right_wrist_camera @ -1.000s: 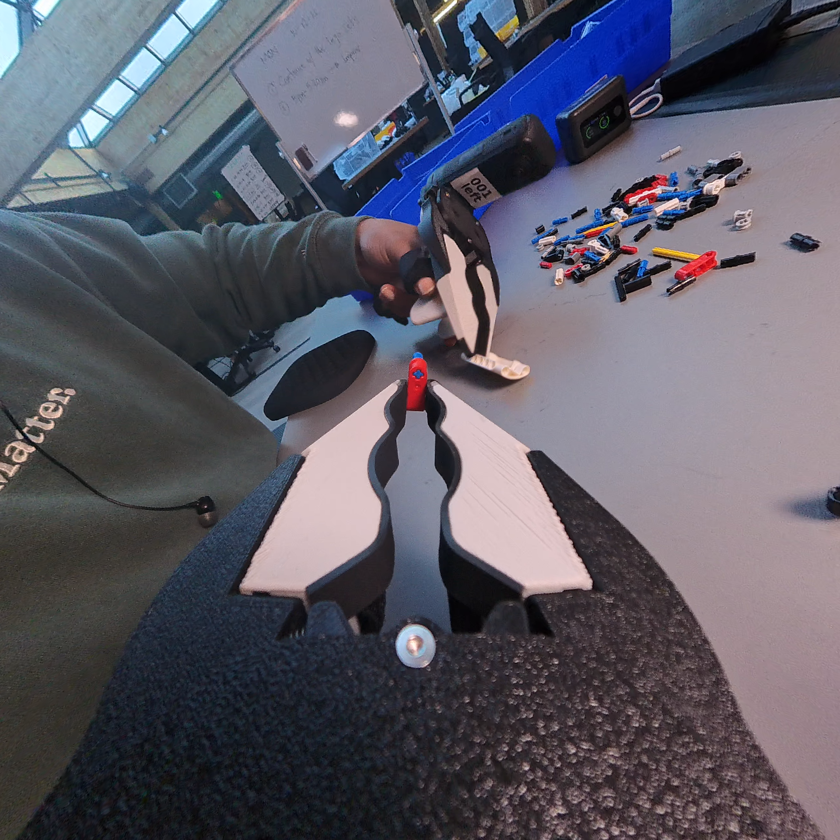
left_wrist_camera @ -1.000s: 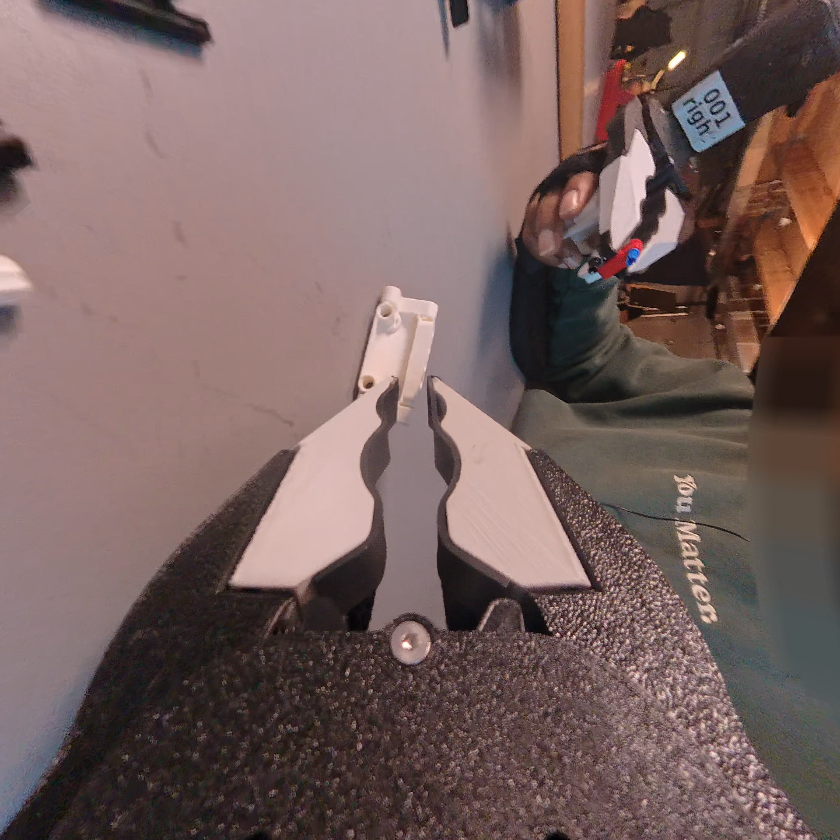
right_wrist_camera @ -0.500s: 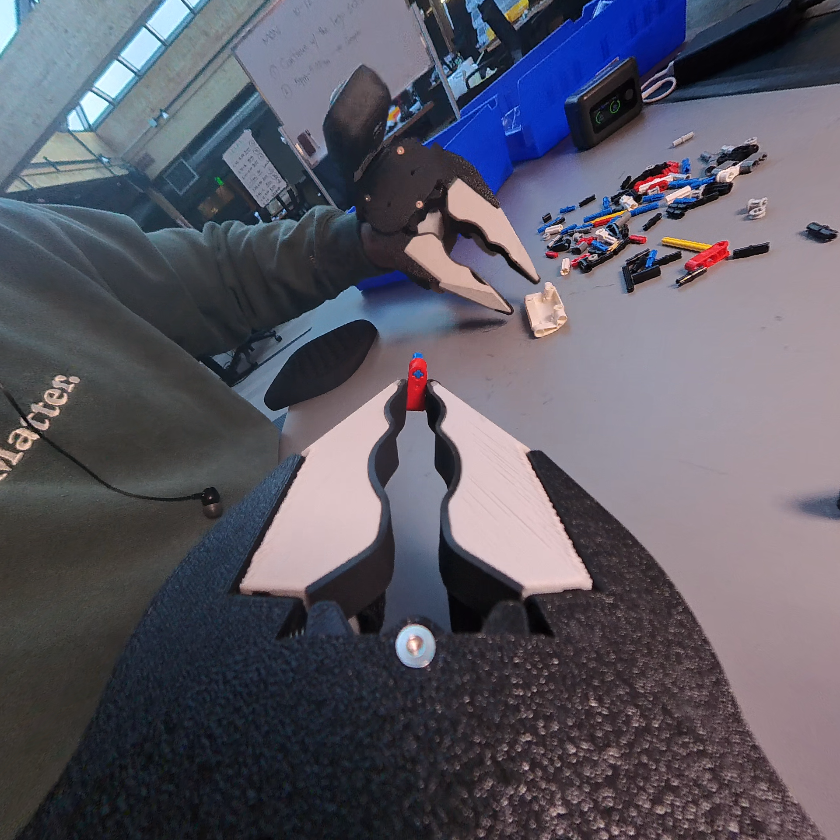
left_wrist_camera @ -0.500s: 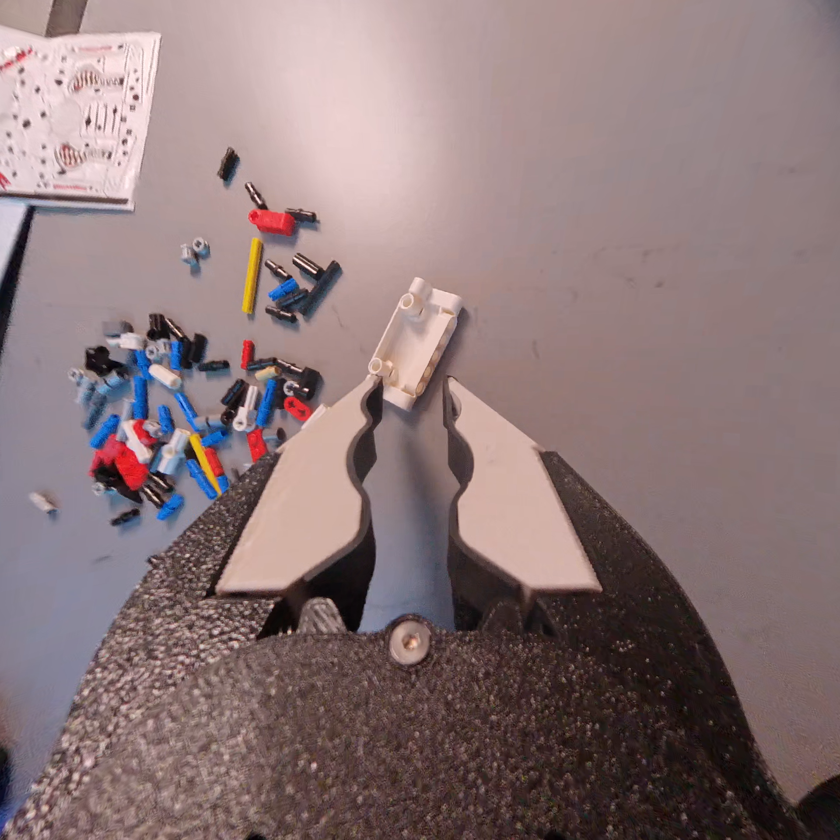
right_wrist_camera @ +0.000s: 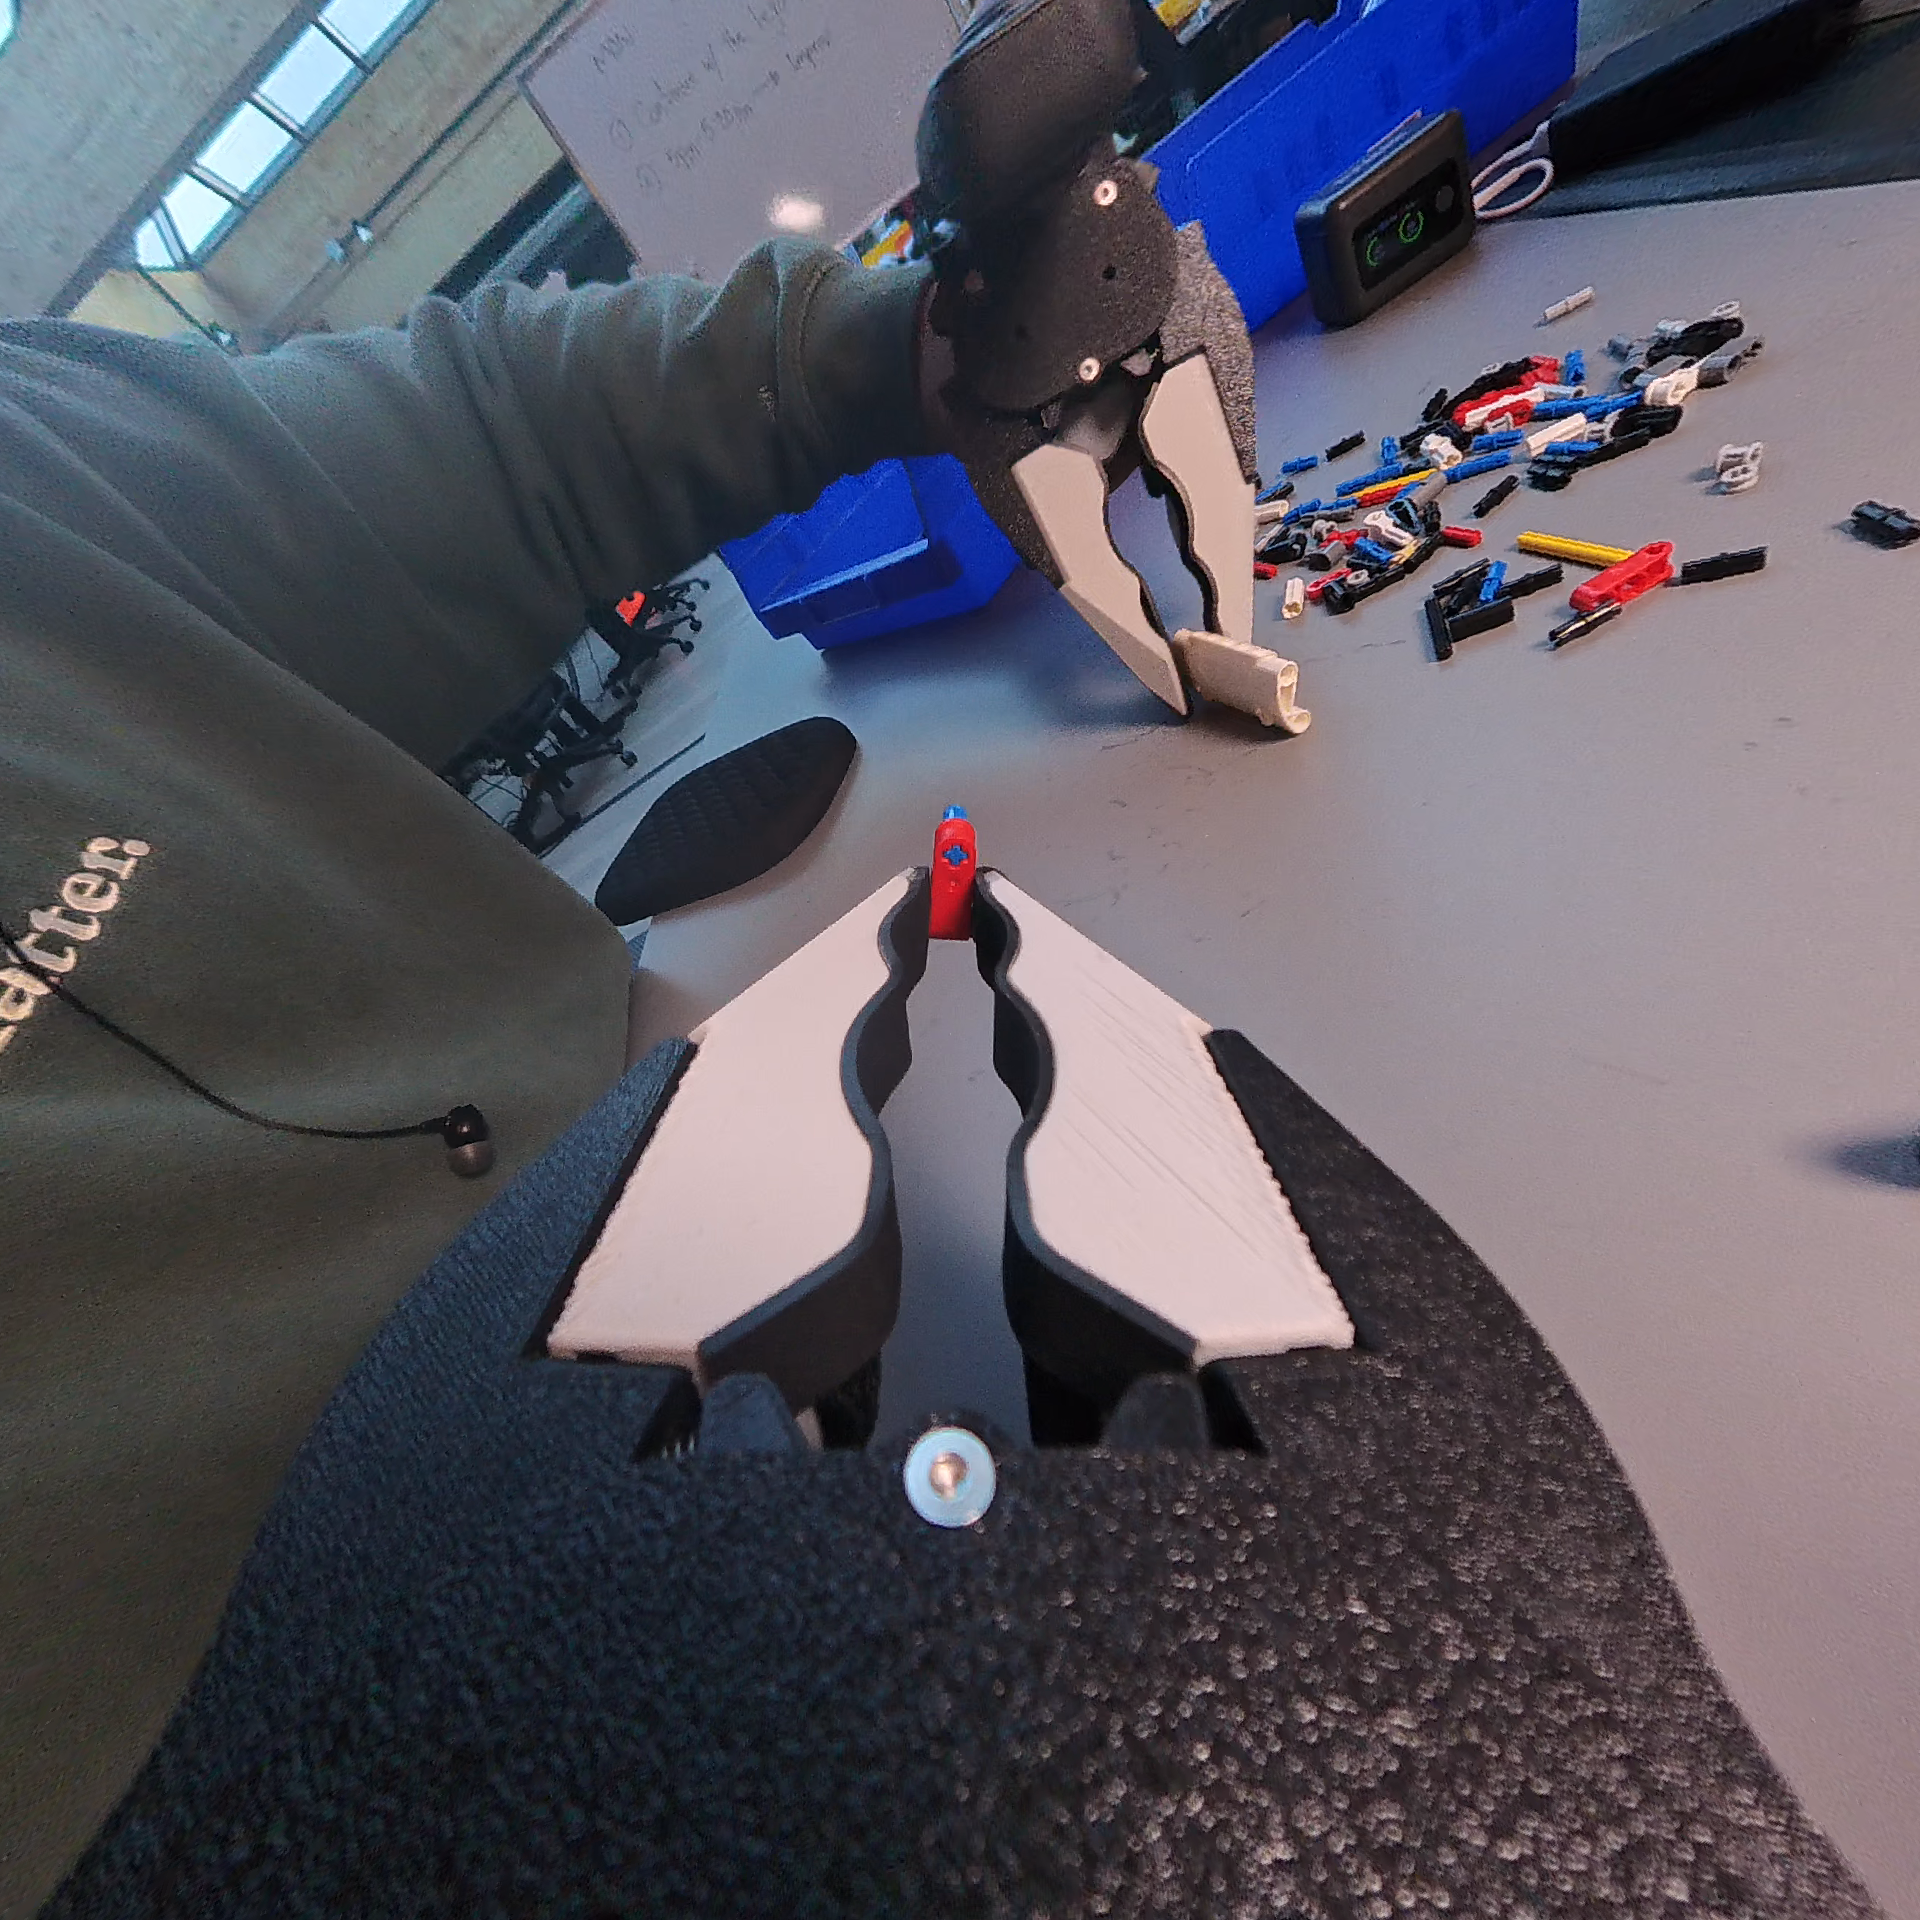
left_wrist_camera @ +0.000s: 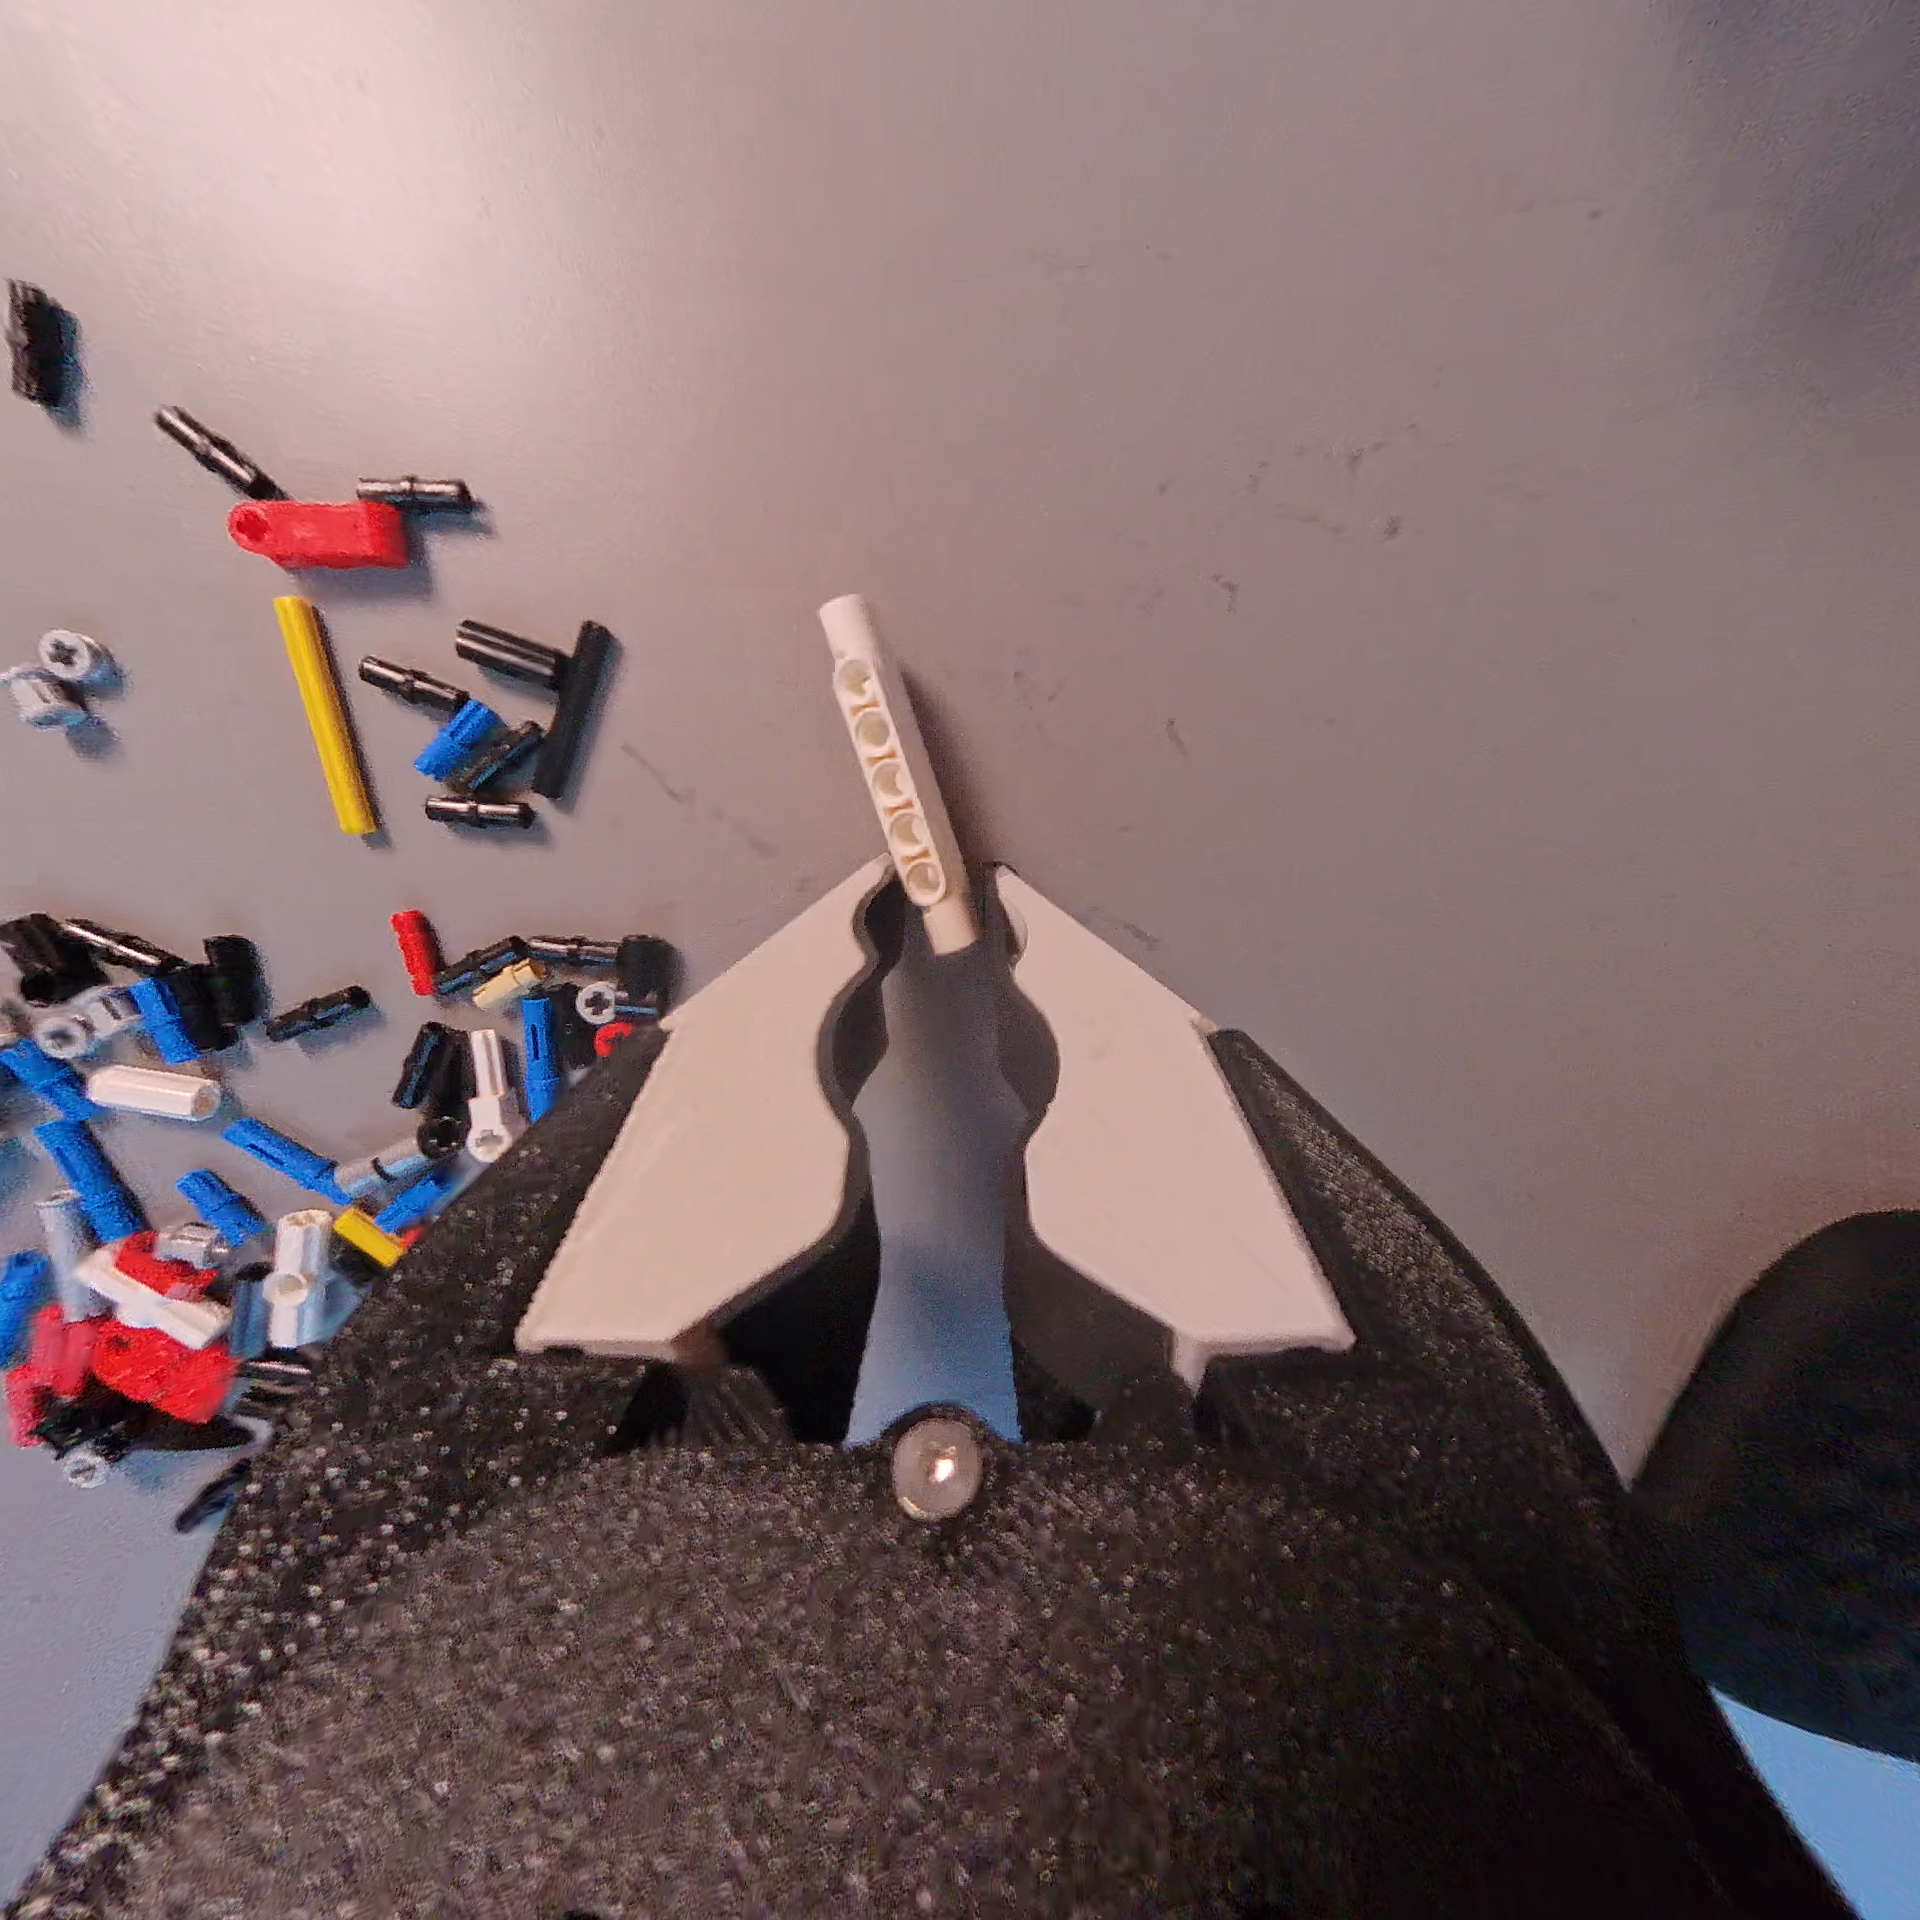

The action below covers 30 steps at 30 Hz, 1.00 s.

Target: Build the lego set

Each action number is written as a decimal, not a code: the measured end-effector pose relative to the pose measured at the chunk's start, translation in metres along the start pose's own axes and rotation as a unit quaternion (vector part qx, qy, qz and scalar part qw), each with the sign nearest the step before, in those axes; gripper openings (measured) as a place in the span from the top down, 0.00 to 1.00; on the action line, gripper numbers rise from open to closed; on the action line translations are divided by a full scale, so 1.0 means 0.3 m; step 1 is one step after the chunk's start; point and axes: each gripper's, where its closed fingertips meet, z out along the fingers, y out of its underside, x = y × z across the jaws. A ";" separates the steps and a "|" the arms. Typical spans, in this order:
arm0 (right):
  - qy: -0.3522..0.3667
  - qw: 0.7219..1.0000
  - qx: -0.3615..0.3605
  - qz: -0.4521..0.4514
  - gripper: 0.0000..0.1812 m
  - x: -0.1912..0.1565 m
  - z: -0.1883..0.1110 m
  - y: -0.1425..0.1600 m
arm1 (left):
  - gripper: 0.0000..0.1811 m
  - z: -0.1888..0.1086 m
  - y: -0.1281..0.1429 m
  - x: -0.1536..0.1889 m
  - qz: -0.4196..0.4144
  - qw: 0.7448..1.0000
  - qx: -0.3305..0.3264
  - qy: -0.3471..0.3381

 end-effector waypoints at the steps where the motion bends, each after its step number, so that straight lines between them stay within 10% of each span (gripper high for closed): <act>1: 0.001 1.000 0.001 -0.001 0.96 -0.002 -0.001 0.000 | 0.92 -0.003 -0.004 0.005 -0.039 0.999 -0.001 0.029; 5: -0.003 1.000 0.009 -0.006 0.96 -0.017 -0.010 -0.014 | 0.94 -0.060 -0.101 0.151 -0.221 0.930 0.067 0.284; 8: -0.008 1.000 0.012 -0.004 0.96 -0.021 -0.015 -0.019 | 0.94 -0.031 -0.095 0.150 -0.261 0.918 0.068 0.292; 20: -0.001 1.000 0.005 -0.016 0.96 -0.017 -0.013 -0.011 | 0.80 -0.049 -0.073 0.085 -0.181 0.982 0.037 0.047; 30: 0.026 0.998 0.004 -0.052 0.96 -0.010 0.011 -0.008 | 0.81 0.043 -0.095 0.106 -0.150 0.981 0.100 -0.073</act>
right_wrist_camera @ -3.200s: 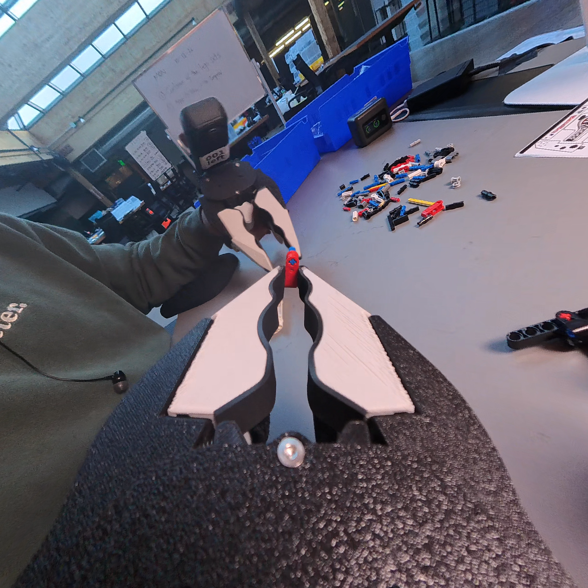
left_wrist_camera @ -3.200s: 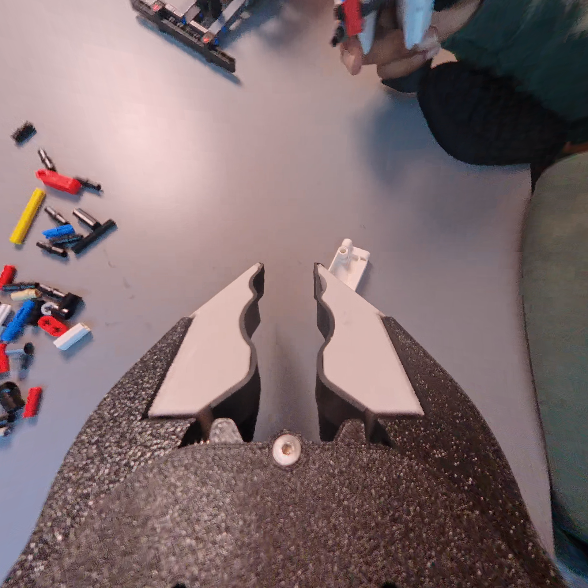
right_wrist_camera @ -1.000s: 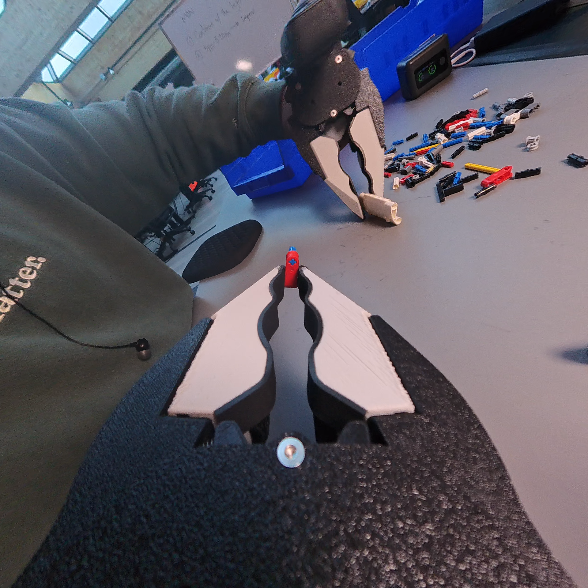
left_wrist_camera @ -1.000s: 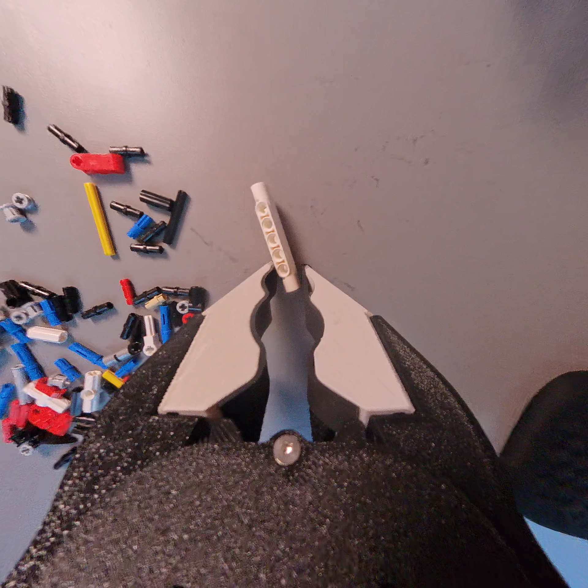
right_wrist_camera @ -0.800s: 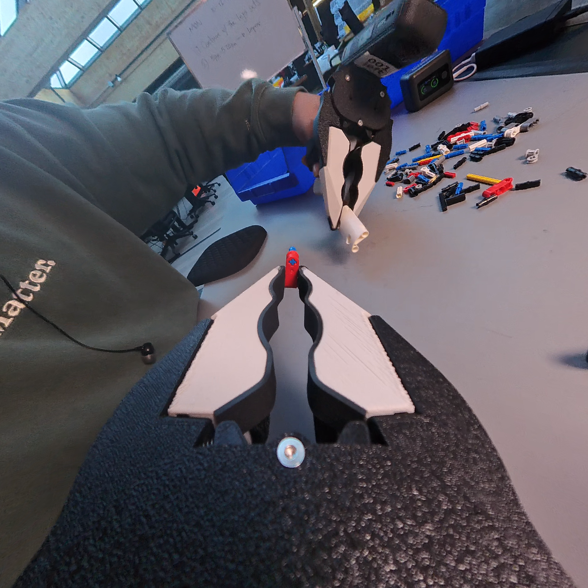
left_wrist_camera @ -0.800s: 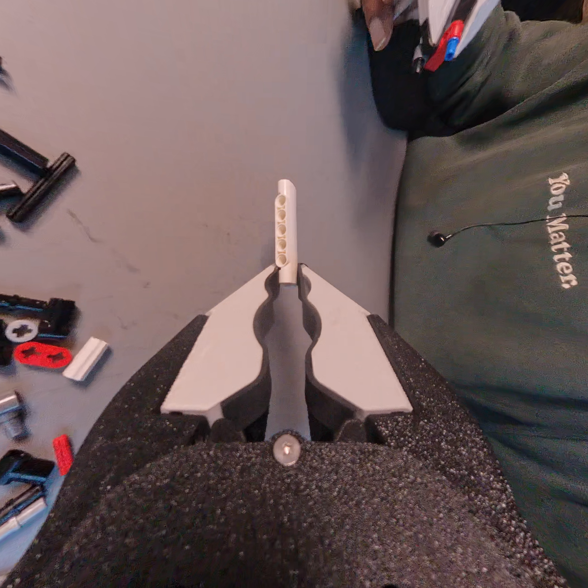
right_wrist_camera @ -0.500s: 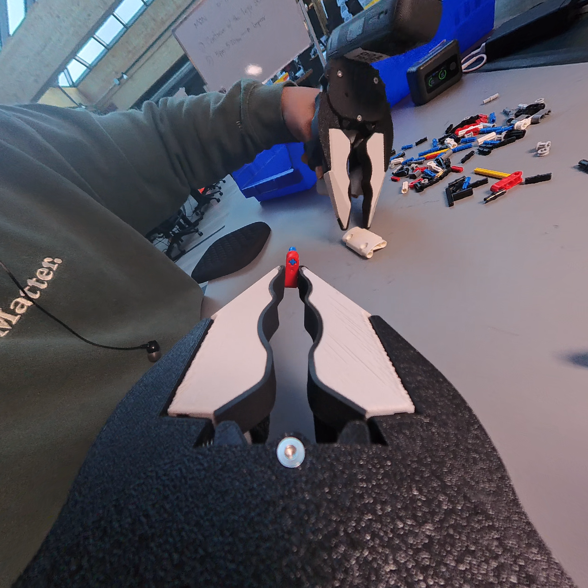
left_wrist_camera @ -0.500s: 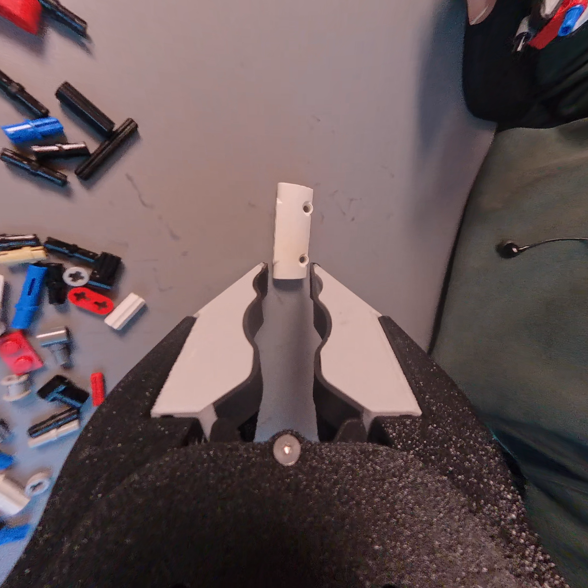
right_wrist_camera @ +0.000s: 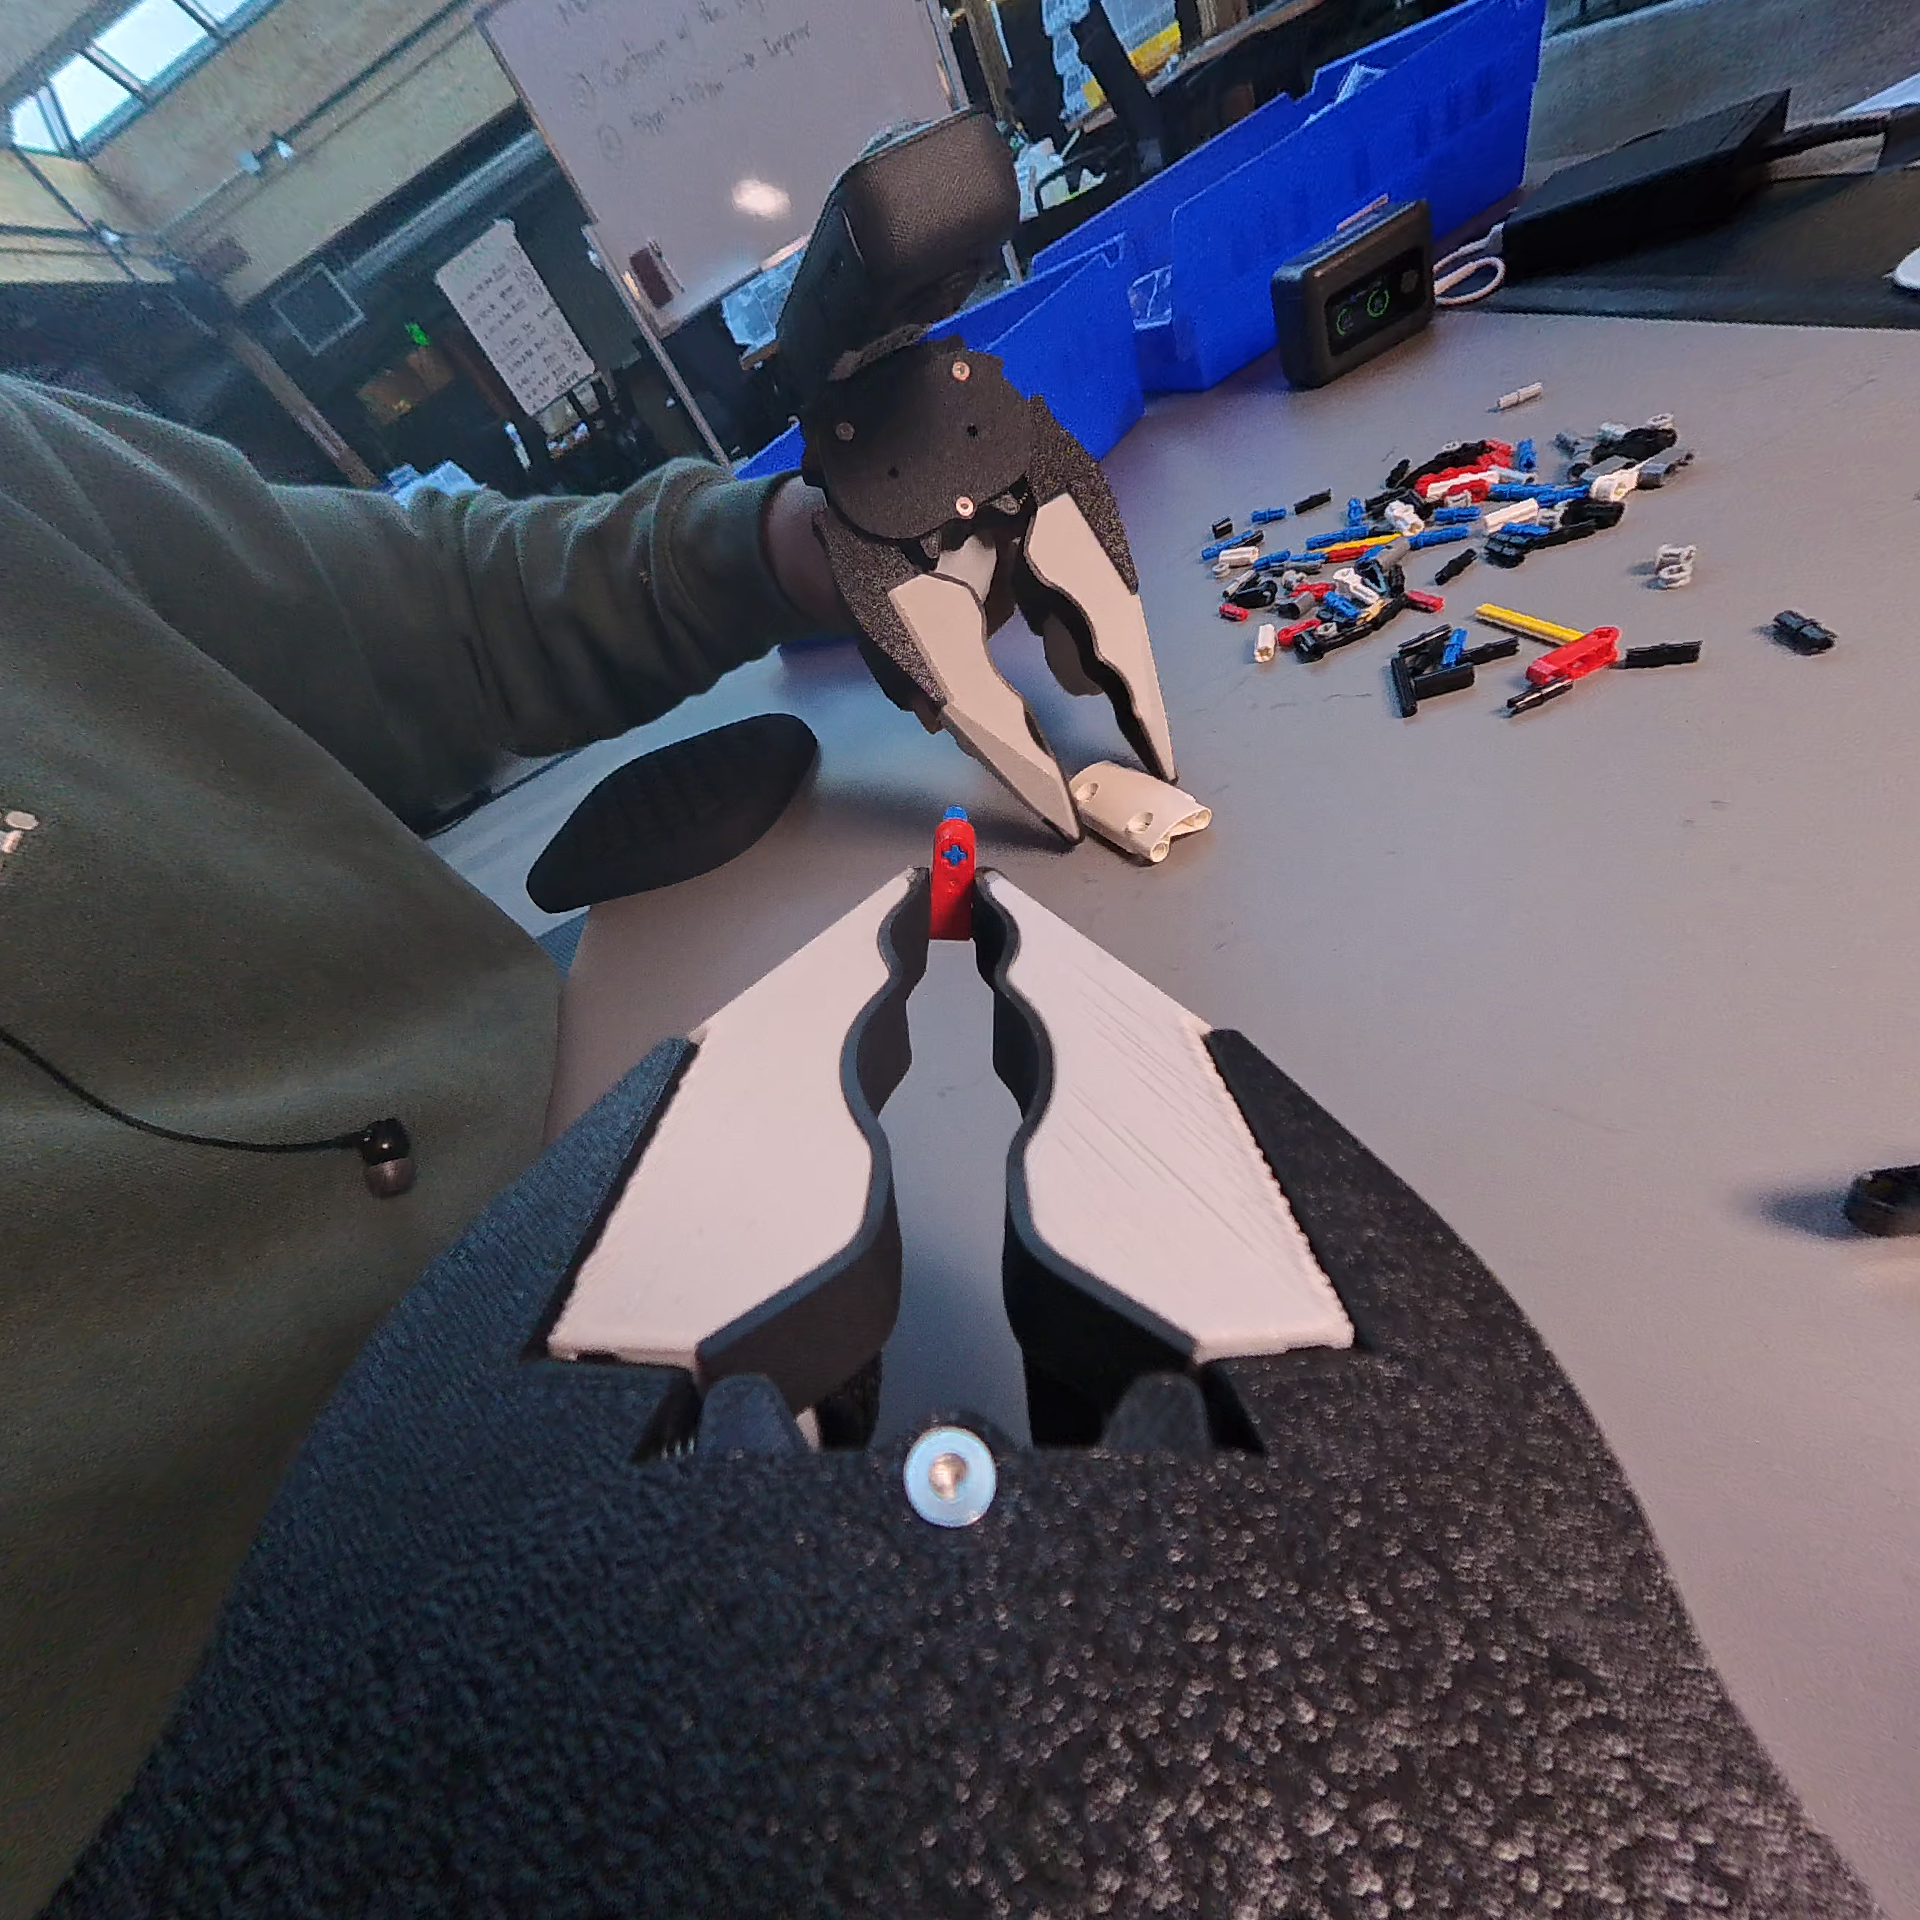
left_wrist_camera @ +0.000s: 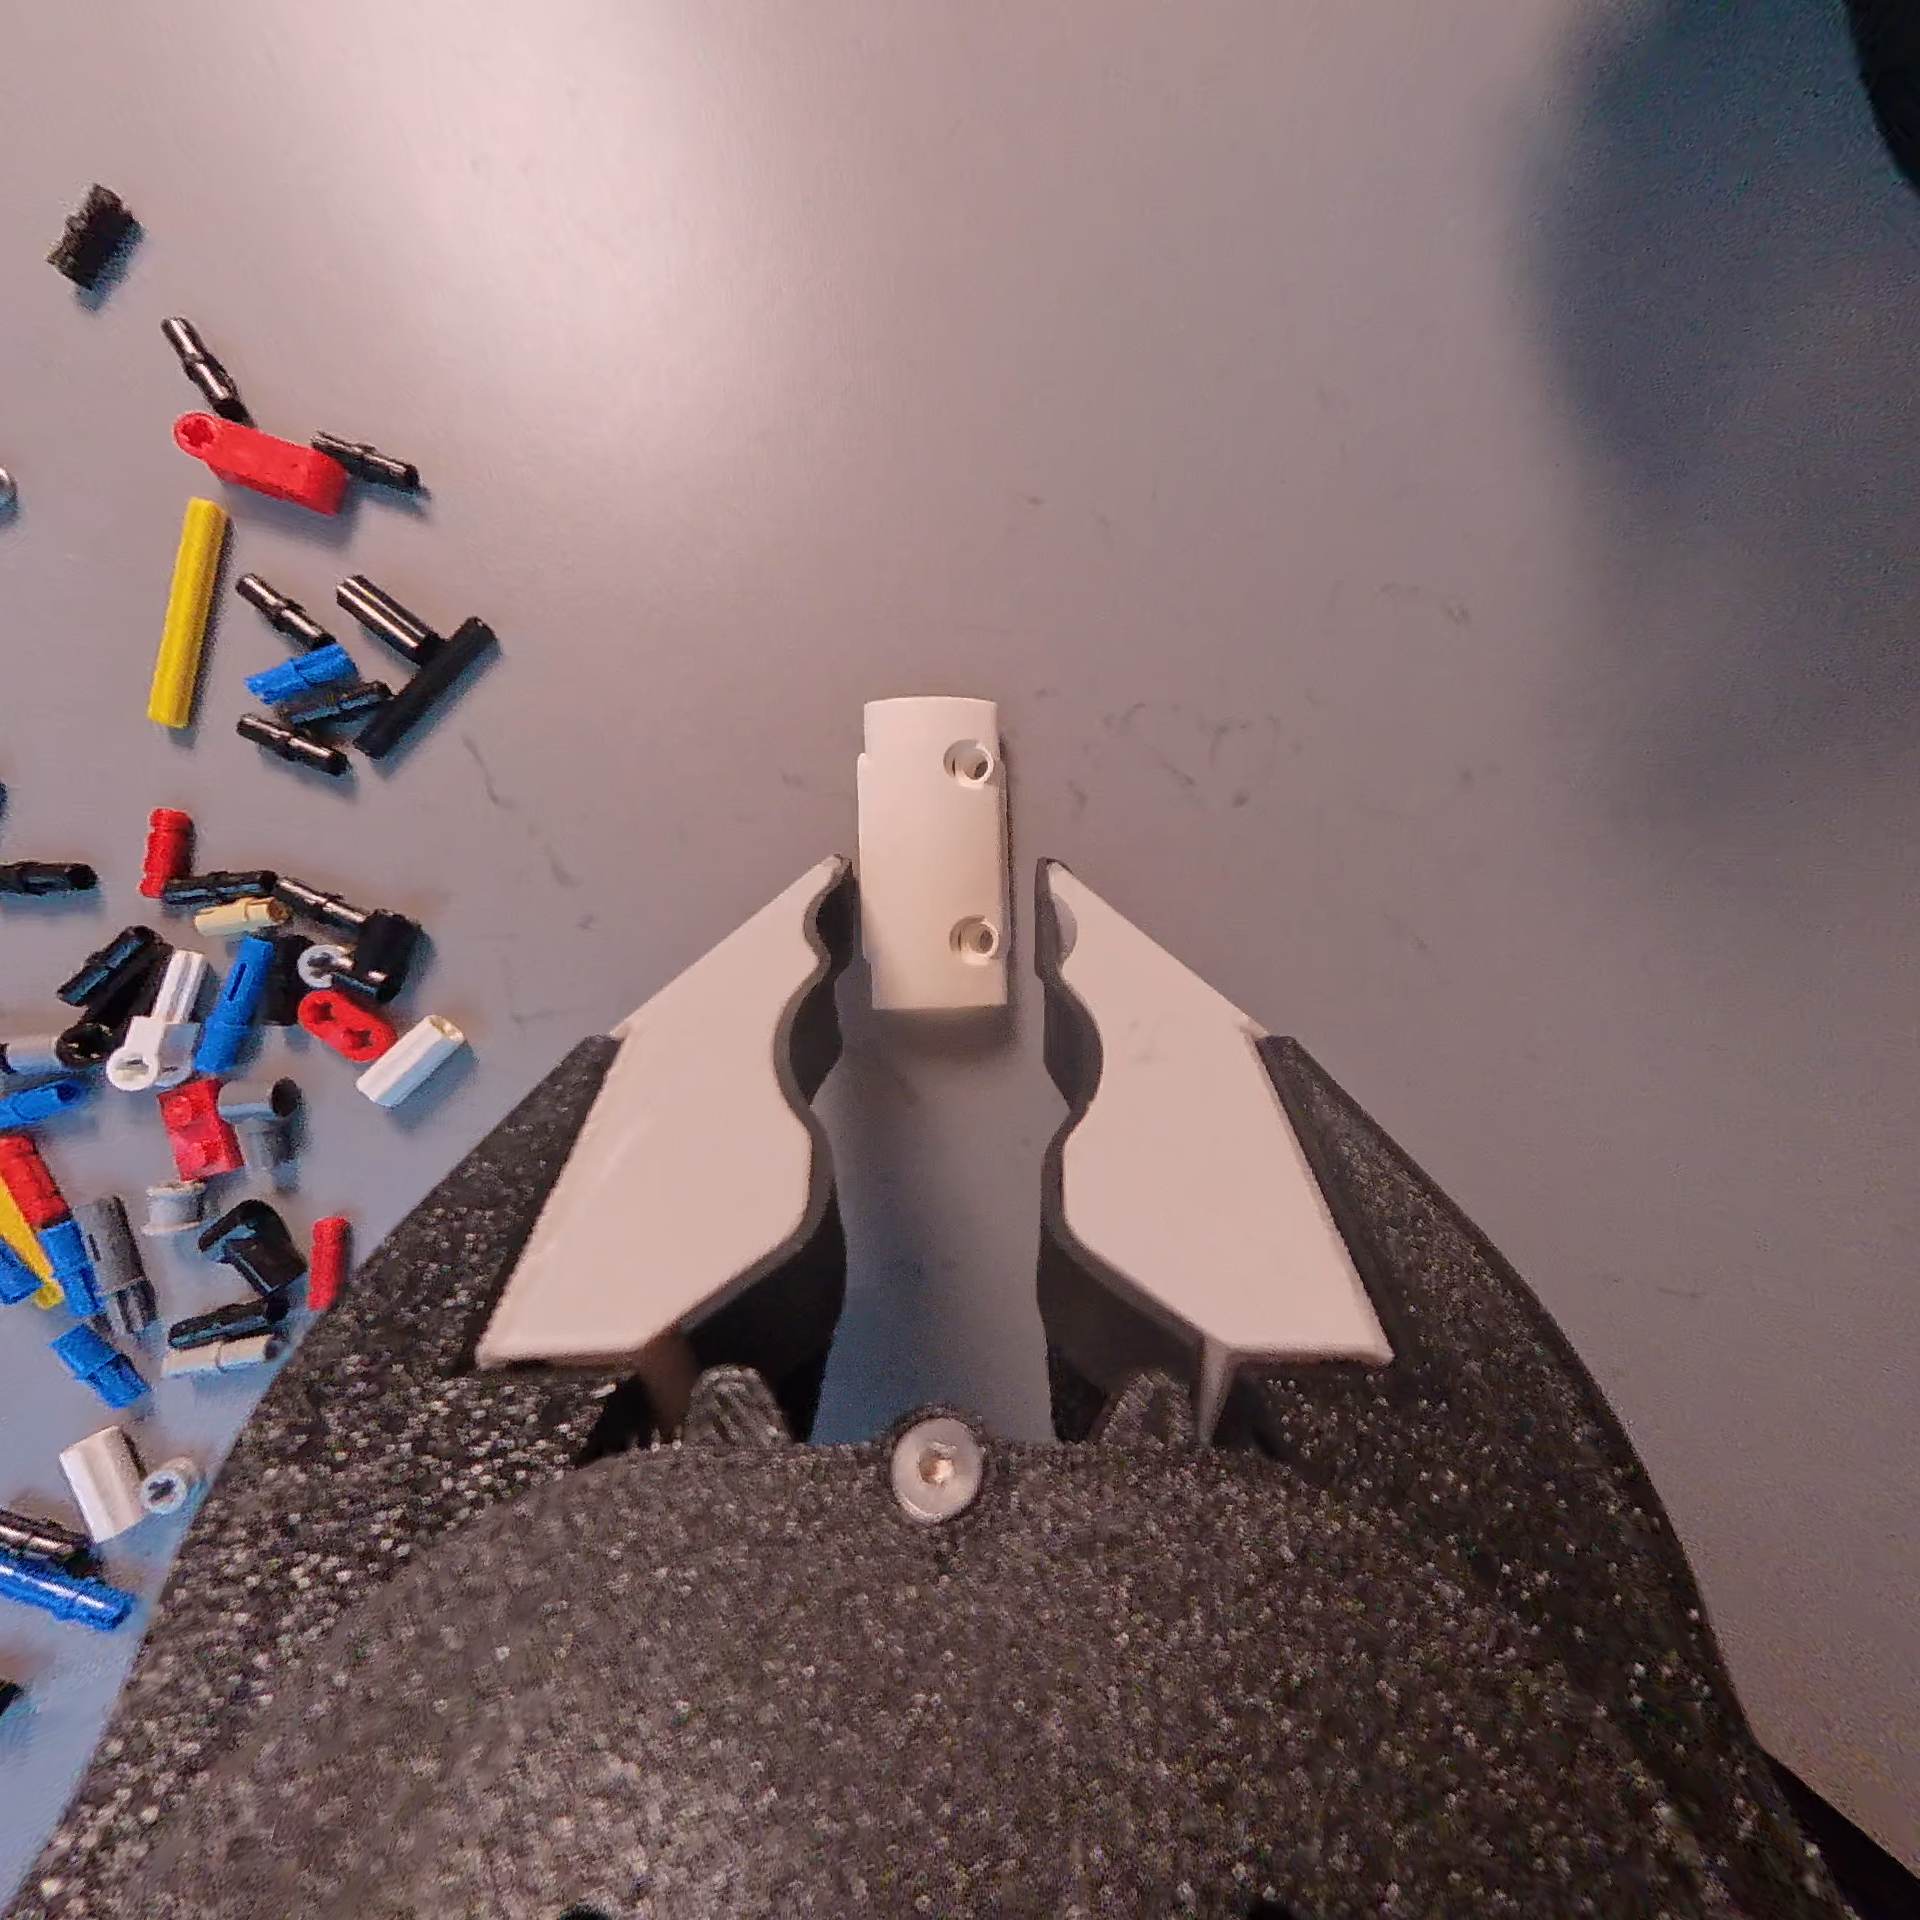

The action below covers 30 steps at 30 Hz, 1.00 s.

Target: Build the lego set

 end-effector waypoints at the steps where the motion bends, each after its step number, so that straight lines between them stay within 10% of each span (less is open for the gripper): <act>1: 0.001 1.000 -0.002 -0.001 0.96 0.001 0.001 0.002 | 0.84 0.001 0.000 -0.007 -0.001 1.000 0.007 -0.008; 17: 0.019 0.999 -0.009 0.043 0.96 0.032 0.036 0.024 | 0.85 -0.032 -0.085 0.074 0.140 0.973 0.157 -0.093; 30: -0.033 0.988 0.052 0.139 0.96 -0.020 0.063 -0.055 | 0.85 -0.142 -0.223 0.165 0.276 0.902 0.267 -0.197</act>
